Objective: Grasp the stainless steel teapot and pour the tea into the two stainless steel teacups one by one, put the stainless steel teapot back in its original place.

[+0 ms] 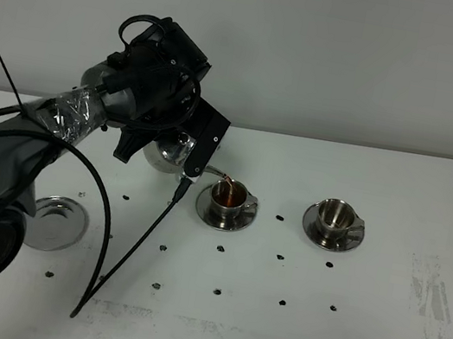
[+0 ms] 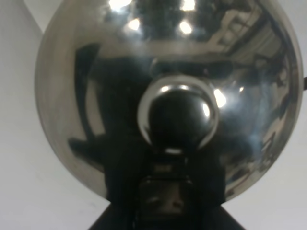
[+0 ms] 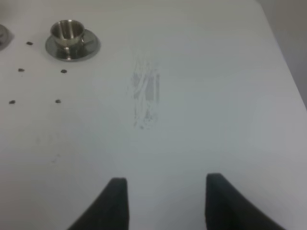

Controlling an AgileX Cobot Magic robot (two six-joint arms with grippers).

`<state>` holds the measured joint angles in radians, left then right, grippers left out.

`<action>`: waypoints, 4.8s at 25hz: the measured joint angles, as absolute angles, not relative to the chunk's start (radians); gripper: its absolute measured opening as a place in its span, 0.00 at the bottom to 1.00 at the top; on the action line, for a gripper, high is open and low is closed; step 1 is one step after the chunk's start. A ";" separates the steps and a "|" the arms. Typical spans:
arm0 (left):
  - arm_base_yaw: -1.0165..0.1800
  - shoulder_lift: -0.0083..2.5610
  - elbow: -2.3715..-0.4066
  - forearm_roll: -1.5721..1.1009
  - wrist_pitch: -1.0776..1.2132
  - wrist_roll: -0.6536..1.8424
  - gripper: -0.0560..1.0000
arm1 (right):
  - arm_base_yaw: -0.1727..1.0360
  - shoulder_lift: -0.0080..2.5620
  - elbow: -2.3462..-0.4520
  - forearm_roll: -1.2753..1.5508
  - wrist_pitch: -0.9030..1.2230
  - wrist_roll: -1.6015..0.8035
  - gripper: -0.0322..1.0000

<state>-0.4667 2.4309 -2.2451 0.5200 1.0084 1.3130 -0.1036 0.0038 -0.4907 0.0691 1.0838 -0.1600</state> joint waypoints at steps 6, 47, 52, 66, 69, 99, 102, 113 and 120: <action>-0.467 2.438 -2.245 0.542 1.008 1.330 0.29 | -0.104 0.004 -0.491 0.067 1.084 -0.160 0.41; -0.475 2.438 -2.245 0.529 1.006 1.308 0.29 | -0.104 0.004 -0.491 0.067 1.084 -0.160 0.41; -0.447 2.438 -2.245 0.483 1.013 1.279 0.29 | -0.104 0.004 -0.491 0.067 1.084 -0.160 0.41; -0.402 2.381 -2.245 0.266 1.004 1.214 0.29 | -0.104 0.004 -0.491 0.064 1.084 -0.160 0.41; -0.379 2.365 -2.245 0.224 1.006 1.087 0.29 | -0.104 0.004 -0.491 0.064 1.084 -0.160 0.41; -0.286 2.223 -1.779 -0.020 0.746 0.492 0.29 | -0.104 0.004 -0.491 0.063 1.084 -0.161 0.41; -0.286 2.223 -1.737 -0.039 0.694 0.483 0.29 | -0.104 0.004 -0.491 0.062 1.084 -0.161 0.41; -0.284 2.218 -1.719 -0.052 0.698 0.477 0.29 | -0.104 0.004 -0.491 0.062 1.084 -0.160 0.41; -0.343 2.203 -1.886 -0.044 0.902 0.503 0.29 | -0.104 0.004 -0.491 0.062 1.084 -0.160 0.41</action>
